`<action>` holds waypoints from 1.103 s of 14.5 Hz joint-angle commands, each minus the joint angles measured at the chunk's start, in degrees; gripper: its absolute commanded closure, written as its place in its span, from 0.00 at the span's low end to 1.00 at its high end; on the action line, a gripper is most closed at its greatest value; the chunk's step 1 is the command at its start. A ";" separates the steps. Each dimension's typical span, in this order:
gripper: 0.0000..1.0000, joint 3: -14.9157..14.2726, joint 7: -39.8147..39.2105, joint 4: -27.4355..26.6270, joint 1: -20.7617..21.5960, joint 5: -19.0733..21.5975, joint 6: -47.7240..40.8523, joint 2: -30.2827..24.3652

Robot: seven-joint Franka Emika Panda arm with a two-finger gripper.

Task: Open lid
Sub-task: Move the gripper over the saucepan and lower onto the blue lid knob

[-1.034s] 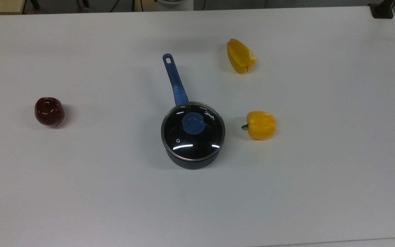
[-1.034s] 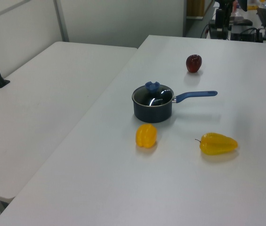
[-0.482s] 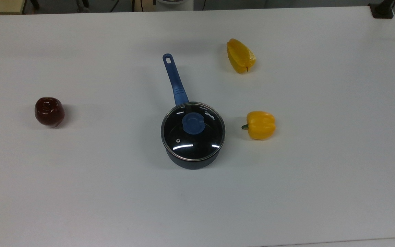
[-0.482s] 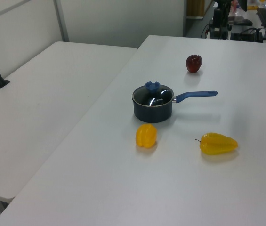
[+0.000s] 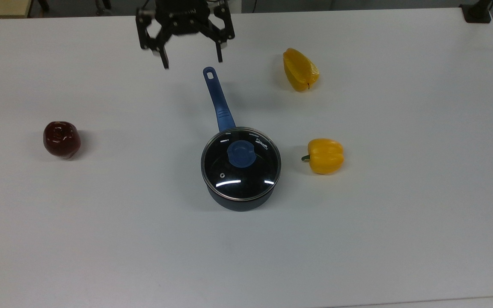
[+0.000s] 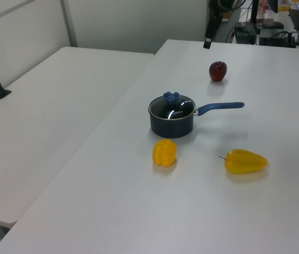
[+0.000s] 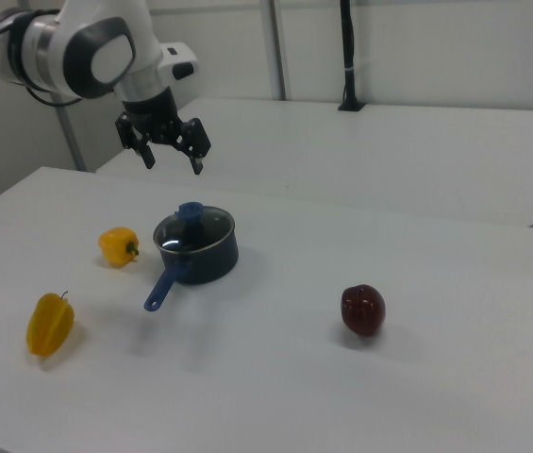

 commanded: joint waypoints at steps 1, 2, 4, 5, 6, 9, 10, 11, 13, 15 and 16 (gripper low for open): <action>0.00 0.99 -9.57 0.46 0.12 3.46 8.15 4.89; 0.00 2.14 -9.57 0.02 0.04 3.29 11.49 6.64; 0.00 3.98 -8.88 -2.43 0.12 2.67 18.25 9.81; 0.00 4.34 -8.70 -3.05 0.30 2.67 20.38 11.13; 0.00 4.52 -8.61 -2.97 1.34 2.67 21.27 12.45; 0.00 4.52 -6.33 -2.97 1.97 2.58 25.84 15.62; 0.00 4.52 -6.06 -2.97 1.97 2.58 26.80 16.06; 0.00 4.43 -5.36 -3.06 2.23 2.50 27.68 16.50; 0.06 4.43 -3.52 -3.06 2.32 1.27 27.78 16.59; 0.14 4.43 -2.98 -3.06 2.67 1.00 27.69 16.59; 0.20 4.43 -2.81 -3.06 2.76 0.74 27.60 16.59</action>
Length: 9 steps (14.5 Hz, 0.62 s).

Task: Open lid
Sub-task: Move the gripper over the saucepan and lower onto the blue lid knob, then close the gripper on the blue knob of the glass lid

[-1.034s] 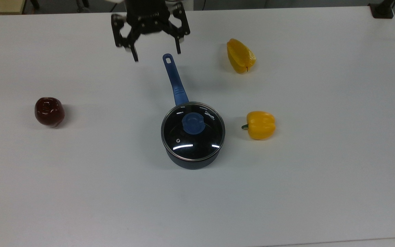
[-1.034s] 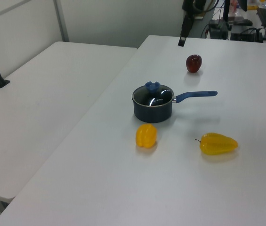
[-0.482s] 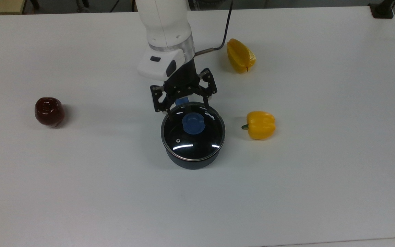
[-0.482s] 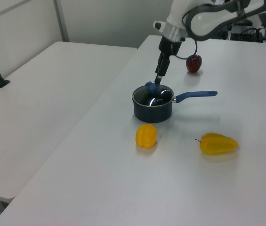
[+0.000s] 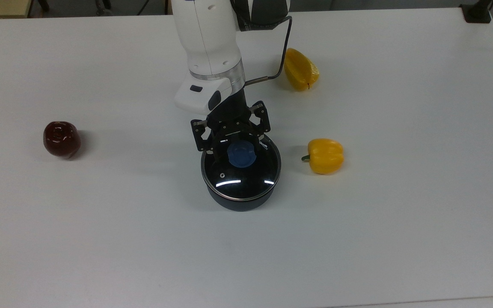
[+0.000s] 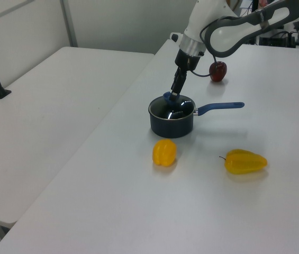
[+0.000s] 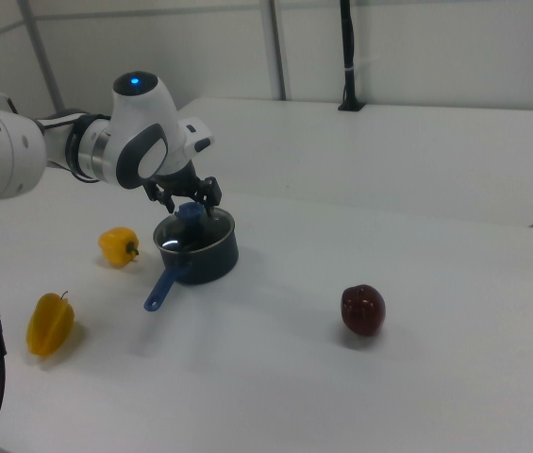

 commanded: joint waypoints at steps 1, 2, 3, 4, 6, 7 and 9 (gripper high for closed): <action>0.26 -0.16 2.56 -0.56 0.89 -1.42 1.14 -0.37; 0.28 -0.16 3.26 -0.56 1.06 -1.42 1.14 -0.37; 0.29 -0.16 4.13 -0.65 1.50 -1.51 1.05 -0.37; 0.29 -0.16 4.84 -0.82 1.59 -1.69 1.05 -0.37; 0.35 -0.16 5.98 -1.00 1.68 -3.26 1.05 -0.37; 0.45 -0.16 6.60 -1.00 1.68 -3.88 0.96 -0.46; 0.55 -0.16 6.78 -0.91 1.59 -3.97 0.70 -0.98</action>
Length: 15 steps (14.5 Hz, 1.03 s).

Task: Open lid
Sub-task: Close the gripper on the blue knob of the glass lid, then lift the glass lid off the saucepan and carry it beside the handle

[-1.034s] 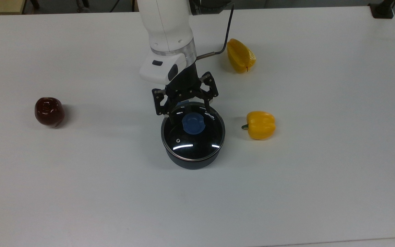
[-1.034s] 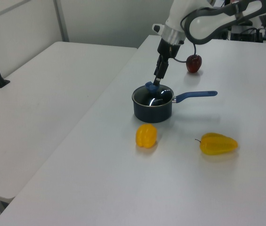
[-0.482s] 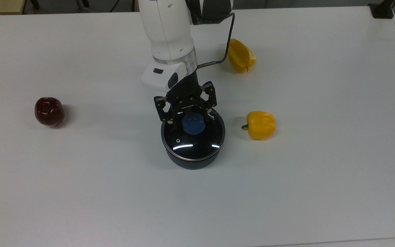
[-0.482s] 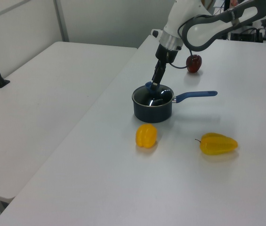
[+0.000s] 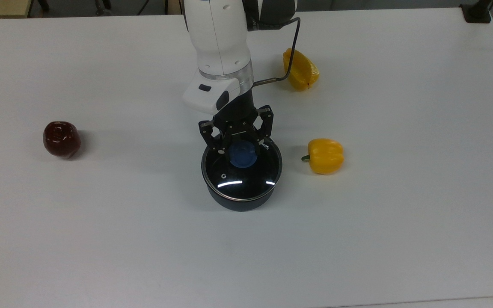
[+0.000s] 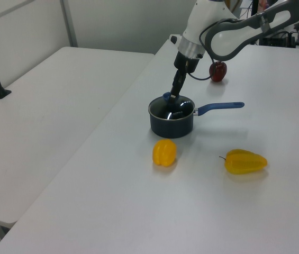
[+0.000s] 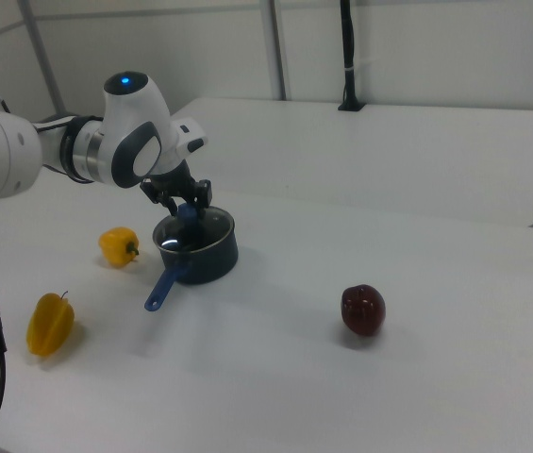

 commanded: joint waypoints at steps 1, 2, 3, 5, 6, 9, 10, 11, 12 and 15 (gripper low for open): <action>0.58 -0.17 1.87 -0.89 0.37 -1.04 0.34 -1.57; 0.58 -0.17 2.05 -0.89 0.46 -0.95 0.08 -2.35; 0.58 -0.17 3.18 -0.89 0.46 -1.04 -0.97 -3.32; 0.58 -0.17 3.46 -0.54 -0.07 -1.04 -4.39 -5.51; 0.58 -0.17 3.46 -0.53 -0.68 -0.95 -6.15 -6.74; 0.58 -0.17 3.46 -1.58 -4.63 -0.95 -10.72 -9.65; 0.58 -0.17 3.37 -4.29 -6.90 -1.04 -11.26 -11.74; 0.58 -0.17 3.02 -7.53 -9.36 -1.04 -11.18 -13.68; 0.58 -0.17 3.02 -10.70 -11.74 -1.04 -10.83 -15.18; 0.58 -0.17 2.67 -17.65 -17.02 -1.04 -7.59 -16.86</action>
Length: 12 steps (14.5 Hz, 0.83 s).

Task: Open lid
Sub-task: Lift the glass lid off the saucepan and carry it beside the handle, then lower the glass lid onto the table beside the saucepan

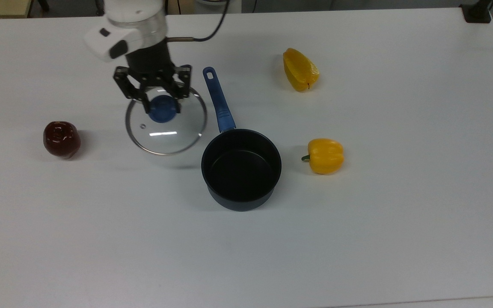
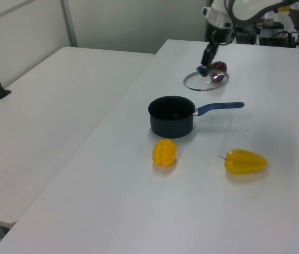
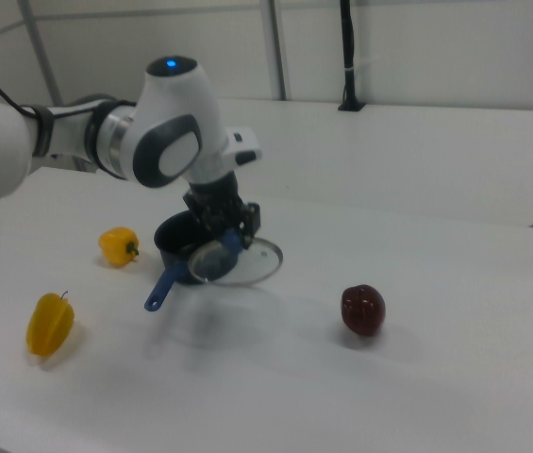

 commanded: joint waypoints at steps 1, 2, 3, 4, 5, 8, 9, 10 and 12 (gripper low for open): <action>0.58 0.35 -0.61 -10.06 -4.40 -0.70 6.77 -4.08; 0.58 0.35 -2.27 -12.34 -4.24 -0.70 9.23 -3.64; 0.58 0.35 -3.24 -14.11 -3.80 -0.70 12.48 -3.29; 0.58 0.35 -4.12 -13.78 -2.84 -0.87 13.82 -1.11; 0.57 0.35 -4.04 -13.69 -1.96 -1.66 14.70 -0.22; 0.52 0.35 -4.04 -13.60 -0.64 -2.01 19.70 2.33; 0.52 0.35 -4.04 -13.68 -0.63 -2.01 20.15 2.60; 0.52 0.35 -4.04 -13.68 -0.63 -2.01 20.16 2.86; 0.33 0.35 -3.87 -13.77 -0.63 -2.01 19.63 2.86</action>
